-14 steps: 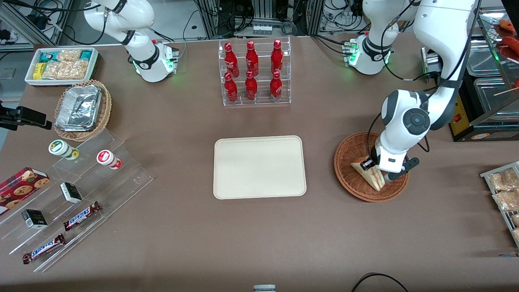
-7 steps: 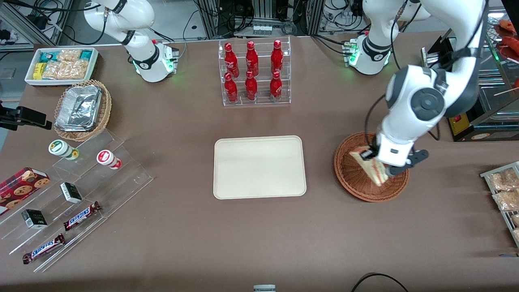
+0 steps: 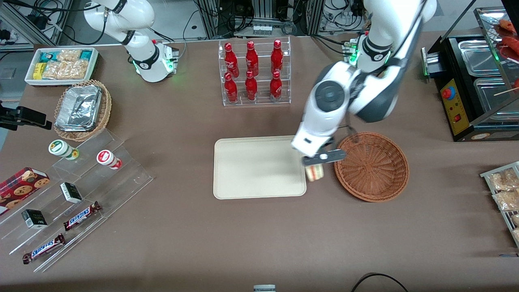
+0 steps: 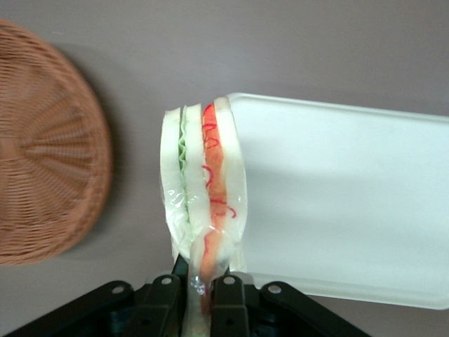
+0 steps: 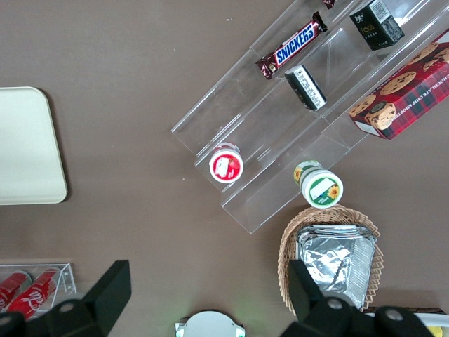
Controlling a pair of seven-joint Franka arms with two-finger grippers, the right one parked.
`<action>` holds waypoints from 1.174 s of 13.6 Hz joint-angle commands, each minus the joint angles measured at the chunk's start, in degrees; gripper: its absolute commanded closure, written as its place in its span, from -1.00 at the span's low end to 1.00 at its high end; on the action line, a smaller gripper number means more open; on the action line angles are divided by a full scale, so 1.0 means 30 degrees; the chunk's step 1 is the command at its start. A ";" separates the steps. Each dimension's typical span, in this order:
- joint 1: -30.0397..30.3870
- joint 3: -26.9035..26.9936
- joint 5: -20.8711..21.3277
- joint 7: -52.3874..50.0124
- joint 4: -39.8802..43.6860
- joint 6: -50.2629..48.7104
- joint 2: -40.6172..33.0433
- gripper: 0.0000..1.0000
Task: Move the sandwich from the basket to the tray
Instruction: 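Lift the sandwich and carry it over the cream tray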
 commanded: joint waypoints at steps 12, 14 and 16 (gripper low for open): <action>-0.4094 0.0252 0.0143 0.0154 0.4130 0.4601 0.6975 1.00; -0.4094 0.0281 0.0143 0.0242 0.4189 0.4660 0.7328 1.00; -0.4094 0.0281 0.0172 0.0242 0.4189 0.4631 0.7388 0.91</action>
